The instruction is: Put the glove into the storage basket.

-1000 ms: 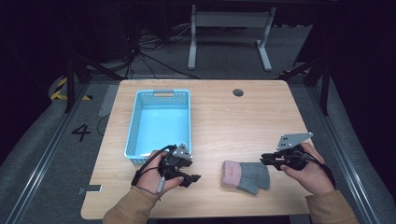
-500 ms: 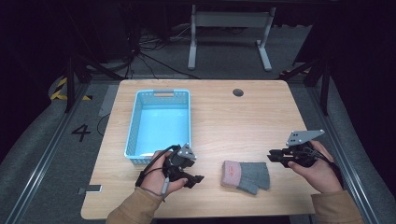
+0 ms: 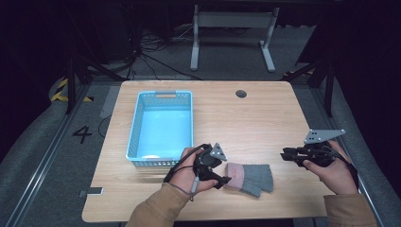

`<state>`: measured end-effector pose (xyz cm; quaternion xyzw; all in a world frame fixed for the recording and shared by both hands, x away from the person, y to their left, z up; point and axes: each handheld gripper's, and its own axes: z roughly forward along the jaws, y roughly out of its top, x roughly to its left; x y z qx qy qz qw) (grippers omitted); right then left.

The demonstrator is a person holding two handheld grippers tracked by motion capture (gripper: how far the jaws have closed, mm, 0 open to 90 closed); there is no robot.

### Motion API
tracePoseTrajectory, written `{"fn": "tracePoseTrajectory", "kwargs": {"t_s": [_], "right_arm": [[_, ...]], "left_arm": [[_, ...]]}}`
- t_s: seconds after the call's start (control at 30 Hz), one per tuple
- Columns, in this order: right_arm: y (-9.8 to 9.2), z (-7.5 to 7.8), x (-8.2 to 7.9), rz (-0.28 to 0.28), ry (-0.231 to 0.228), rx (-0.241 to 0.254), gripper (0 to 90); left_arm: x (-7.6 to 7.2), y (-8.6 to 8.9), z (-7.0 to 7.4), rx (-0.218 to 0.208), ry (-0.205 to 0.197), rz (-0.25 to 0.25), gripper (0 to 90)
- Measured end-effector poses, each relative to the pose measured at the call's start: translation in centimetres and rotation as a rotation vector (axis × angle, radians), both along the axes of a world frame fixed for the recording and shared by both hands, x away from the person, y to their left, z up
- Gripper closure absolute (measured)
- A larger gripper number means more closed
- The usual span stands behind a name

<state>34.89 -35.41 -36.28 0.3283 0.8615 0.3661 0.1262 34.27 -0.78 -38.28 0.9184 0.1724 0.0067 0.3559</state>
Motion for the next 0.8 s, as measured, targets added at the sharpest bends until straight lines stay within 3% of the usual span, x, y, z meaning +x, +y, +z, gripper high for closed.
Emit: {"fn": "tracePoseTrajectory", "kwargs": {"t_s": [0.1, 0.37, 0.63, 0.8], "right_arm": [[-0.1, 0.1, 0.0, 0.002, -0.001, 0.024, 72.4], [-0.4, 0.0, 0.1, -0.009, 0.008, 0.035, 71.7], [-0.6, 0.0, 0.0, -0.004, 0.015, 0.056, 70.9], [-0.8, 0.1, -0.2, -0.008, 0.016, 0.065, 70.3]], "left_arm": [[0.6, -1.1, -0.3, -0.024, 0.012, -0.028, 33.1], [1.7, -4.0, -1.5, -0.024, 0.008, -0.074, 32.3], [2.1, -6.3, -2.7, -0.009, 0.013, -0.117, 31.7], [2.4, -7.7, -3.6, 0.027, -0.002, -0.144, 29.6]]}}
